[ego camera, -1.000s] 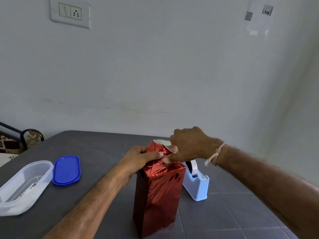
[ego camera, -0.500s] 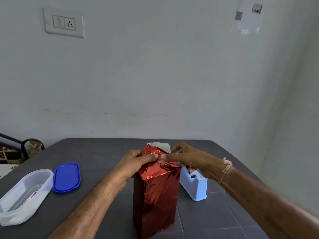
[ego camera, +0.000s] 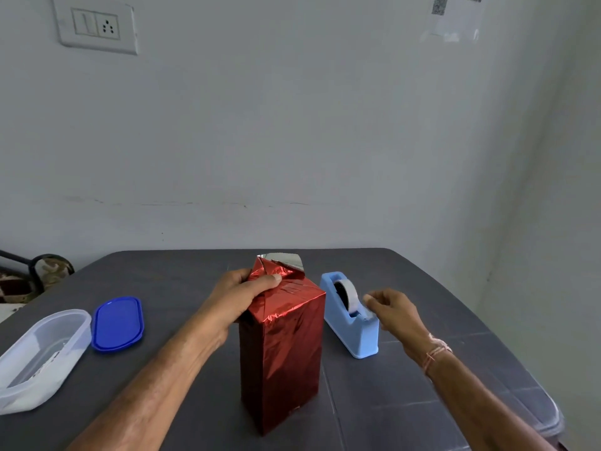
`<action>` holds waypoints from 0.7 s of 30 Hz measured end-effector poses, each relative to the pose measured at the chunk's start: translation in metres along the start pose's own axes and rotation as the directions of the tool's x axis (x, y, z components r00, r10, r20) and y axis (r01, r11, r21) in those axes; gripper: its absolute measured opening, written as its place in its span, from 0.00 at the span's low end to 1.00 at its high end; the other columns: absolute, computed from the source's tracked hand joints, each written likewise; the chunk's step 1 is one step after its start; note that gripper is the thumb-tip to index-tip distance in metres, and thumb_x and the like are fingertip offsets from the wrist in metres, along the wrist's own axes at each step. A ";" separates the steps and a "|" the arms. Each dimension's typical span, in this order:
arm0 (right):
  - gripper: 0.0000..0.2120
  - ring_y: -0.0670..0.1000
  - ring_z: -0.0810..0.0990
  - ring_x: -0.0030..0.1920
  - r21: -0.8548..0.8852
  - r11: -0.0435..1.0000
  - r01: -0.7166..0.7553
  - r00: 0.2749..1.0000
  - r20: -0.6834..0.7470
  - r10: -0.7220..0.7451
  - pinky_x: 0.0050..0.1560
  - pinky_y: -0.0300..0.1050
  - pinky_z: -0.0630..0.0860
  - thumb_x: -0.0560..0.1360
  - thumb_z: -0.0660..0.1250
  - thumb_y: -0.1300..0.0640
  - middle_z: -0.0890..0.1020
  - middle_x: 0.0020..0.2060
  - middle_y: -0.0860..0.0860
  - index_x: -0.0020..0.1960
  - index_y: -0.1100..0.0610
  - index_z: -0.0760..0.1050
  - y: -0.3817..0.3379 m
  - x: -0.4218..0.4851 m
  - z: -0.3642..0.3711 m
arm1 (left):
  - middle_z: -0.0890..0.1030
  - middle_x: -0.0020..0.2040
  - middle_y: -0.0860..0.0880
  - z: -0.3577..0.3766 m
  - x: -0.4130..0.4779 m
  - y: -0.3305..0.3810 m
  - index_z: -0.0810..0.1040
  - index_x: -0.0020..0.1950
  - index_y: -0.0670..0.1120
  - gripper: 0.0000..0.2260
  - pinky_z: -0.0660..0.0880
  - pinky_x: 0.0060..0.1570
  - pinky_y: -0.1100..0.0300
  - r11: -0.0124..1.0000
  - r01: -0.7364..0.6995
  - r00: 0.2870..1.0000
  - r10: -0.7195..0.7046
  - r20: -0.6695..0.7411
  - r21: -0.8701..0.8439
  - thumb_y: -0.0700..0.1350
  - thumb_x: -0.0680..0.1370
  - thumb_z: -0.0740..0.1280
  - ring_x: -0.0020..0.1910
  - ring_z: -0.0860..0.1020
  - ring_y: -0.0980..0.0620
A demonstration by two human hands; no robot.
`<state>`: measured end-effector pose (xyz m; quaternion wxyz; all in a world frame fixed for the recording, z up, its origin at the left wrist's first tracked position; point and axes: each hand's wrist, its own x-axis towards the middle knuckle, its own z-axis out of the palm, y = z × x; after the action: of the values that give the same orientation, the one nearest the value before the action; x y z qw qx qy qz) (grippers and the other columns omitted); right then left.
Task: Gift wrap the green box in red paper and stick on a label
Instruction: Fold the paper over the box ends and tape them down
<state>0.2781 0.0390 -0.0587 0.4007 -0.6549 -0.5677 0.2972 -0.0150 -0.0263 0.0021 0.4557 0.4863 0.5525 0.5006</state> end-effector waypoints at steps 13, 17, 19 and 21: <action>0.12 0.58 0.82 0.52 0.092 0.951 -0.297 0.945 0.173 0.278 0.52 0.55 0.85 0.79 0.72 0.57 0.81 0.54 0.61 0.54 0.66 0.80 0.012 0.036 0.001 | 0.88 0.44 0.47 -0.001 0.002 -0.001 0.87 0.50 0.48 0.10 0.79 0.52 0.53 1.000 0.017 1.000 -0.017 0.015 0.008 0.52 0.74 0.77 0.41 0.85 0.50; 0.10 0.61 0.83 0.54 0.218 0.900 -0.376 0.918 0.217 0.332 0.48 0.56 0.85 0.79 0.72 0.58 0.79 0.55 0.61 0.55 0.65 0.79 0.002 0.030 -0.003 | 0.88 0.45 0.46 -0.002 0.003 -0.001 0.86 0.51 0.47 0.11 0.80 0.52 0.54 1.000 0.020 1.000 -0.021 0.017 0.017 0.52 0.74 0.77 0.42 0.86 0.49; 0.07 0.61 0.86 0.50 0.271 0.886 -0.377 0.915 0.259 0.310 0.46 0.57 0.86 0.79 0.71 0.60 0.81 0.53 0.61 0.53 0.64 0.80 0.001 0.027 -0.006 | 0.88 0.45 0.46 -0.003 0.003 -0.002 0.86 0.51 0.47 0.11 0.79 0.52 0.54 1.000 0.024 1.000 -0.024 0.016 0.018 0.52 0.73 0.77 0.42 0.86 0.49; 0.07 0.62 0.87 0.49 0.307 0.877 -0.370 0.914 0.292 0.284 0.47 0.59 0.85 0.80 0.70 0.60 0.83 0.52 0.61 0.53 0.64 0.80 0.003 0.023 -0.010 | 0.88 0.45 0.46 -0.003 0.003 -0.002 0.86 0.51 0.47 0.11 0.79 0.50 0.55 1.000 0.027 0.999 -0.027 0.017 0.012 0.52 0.74 0.77 0.42 0.85 0.50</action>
<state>0.2918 0.0599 -0.0549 0.3854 -0.6179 -0.4284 0.5350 -0.0179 -0.0237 0.0007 0.4641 0.4857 0.5581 0.4870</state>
